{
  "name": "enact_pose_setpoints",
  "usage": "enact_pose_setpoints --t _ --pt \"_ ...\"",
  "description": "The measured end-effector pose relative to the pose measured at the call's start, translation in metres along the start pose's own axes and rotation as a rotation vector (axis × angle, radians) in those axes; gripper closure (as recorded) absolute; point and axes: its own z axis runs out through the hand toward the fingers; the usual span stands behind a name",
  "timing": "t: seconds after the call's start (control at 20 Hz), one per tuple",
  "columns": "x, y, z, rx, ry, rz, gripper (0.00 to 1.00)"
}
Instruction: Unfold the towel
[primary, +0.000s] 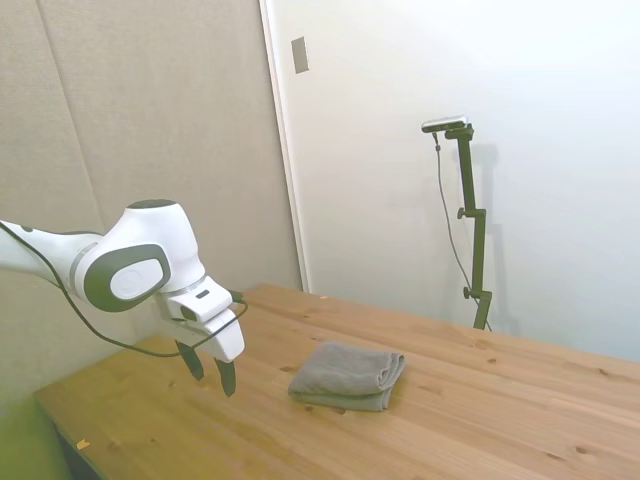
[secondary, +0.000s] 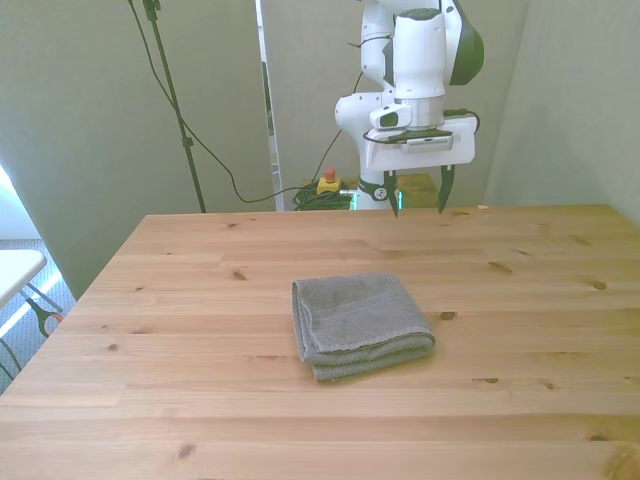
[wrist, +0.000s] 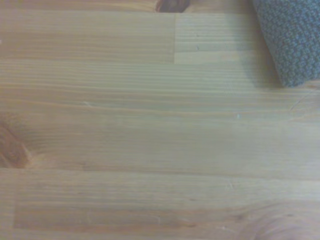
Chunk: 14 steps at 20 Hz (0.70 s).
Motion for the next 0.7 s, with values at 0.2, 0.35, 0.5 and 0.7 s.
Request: enact_pose_setpoints --t 0.2,0.35,0.5,0.7 --pt "0.019 0.011 -0.003 0.011 -0.006 0.043 0.00" --pt "0.085 0.046 -0.018 0.052 0.006 0.126 0.00" --pt "0.150 0.077 -0.018 0.108 -0.009 0.182 0.00" --pt "0.221 0.096 0.001 0.188 -0.020 0.250 0.00"
